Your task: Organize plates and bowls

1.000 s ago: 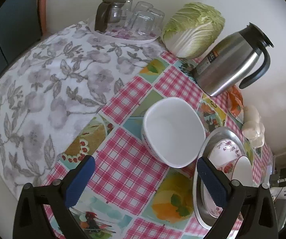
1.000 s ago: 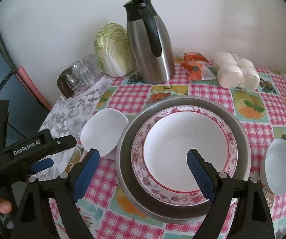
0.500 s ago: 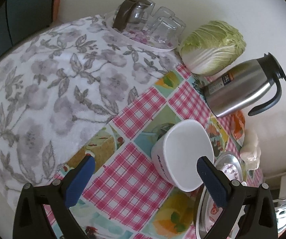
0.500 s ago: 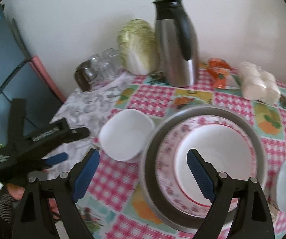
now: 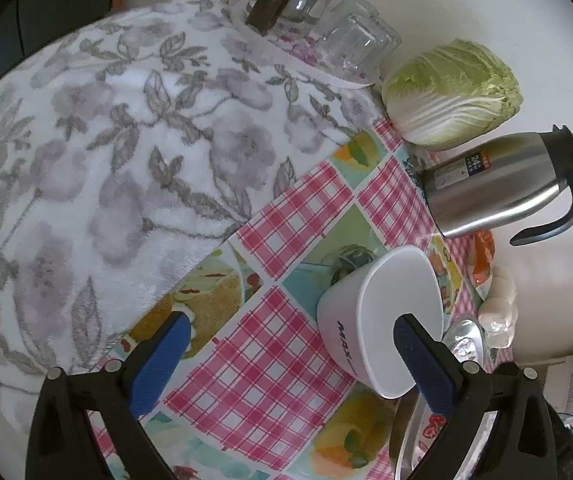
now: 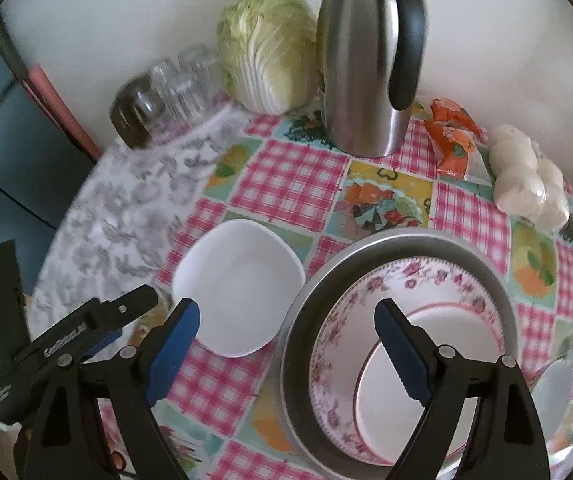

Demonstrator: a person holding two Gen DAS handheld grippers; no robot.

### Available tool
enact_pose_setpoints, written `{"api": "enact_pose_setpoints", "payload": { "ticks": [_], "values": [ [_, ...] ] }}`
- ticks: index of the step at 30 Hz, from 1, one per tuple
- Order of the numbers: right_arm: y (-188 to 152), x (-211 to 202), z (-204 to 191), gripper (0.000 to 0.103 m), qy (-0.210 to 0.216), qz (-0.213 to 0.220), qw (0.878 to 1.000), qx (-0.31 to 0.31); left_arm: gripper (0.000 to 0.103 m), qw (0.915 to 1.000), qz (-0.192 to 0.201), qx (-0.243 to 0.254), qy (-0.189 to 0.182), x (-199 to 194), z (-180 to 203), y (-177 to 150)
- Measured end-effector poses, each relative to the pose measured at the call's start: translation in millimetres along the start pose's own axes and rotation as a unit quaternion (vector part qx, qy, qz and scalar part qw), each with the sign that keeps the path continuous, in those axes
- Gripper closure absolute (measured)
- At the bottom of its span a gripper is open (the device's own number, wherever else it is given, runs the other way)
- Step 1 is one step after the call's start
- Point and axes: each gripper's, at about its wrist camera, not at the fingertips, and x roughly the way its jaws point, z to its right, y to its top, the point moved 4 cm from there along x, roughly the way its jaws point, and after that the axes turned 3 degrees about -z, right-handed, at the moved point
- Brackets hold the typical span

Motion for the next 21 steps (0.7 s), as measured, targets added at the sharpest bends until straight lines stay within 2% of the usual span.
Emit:
{"api": "enact_pose_setpoints", "payload": {
  "ticks": [4,6,9,11,14,17,18,21],
  "values": [
    [8.9,21.7,-7.8,0.013,-0.06,-0.03,0.997,-0.042,0.001,0.9999,-0.011,0.001,0.0,8.5,1.4,0.3],
    [12.7,30.3,-10.6,0.013,-0.064,-0.039,0.996,-0.049,0.002,0.9999,-0.017,0.001,-0.002,12.8,2.1,0.1],
    [18.5,42.0,-14.2,0.013,-0.08,-0.046,0.994,-0.062,0.009,0.9996,-0.025,-0.003,0.008,20.3,-0.6,2.6],
    [21.8,48.7,-14.5,0.013,-0.093,-0.049,0.992,-0.072,0.009,0.9995,-0.029,-0.007,0.011,24.4,-3.9,4.4],
    [26.6,54.8,-12.1,0.013,-0.103,-0.048,0.991,-0.074,0.01,0.9992,-0.037,-0.016,-0.003,28.9,-6.1,6.8],
    [28.0,61.5,-15.1,0.014,-0.123,-0.049,0.986,-0.098,0.017,0.9992,-0.037,-0.01,-0.004,29.8,-3.2,7.3],
    [28.0,63.3,-15.8,0.016,-0.128,-0.049,0.985,-0.103,0.021,0.9992,-0.039,-0.007,-0.005,31.2,-0.9,6.9],
    [28.4,68.9,-17.4,0.028,-0.128,-0.05,0.984,-0.111,0.022,0.9988,-0.048,-0.003,-0.007,37.3,5.4,5.2]
  ]
}}
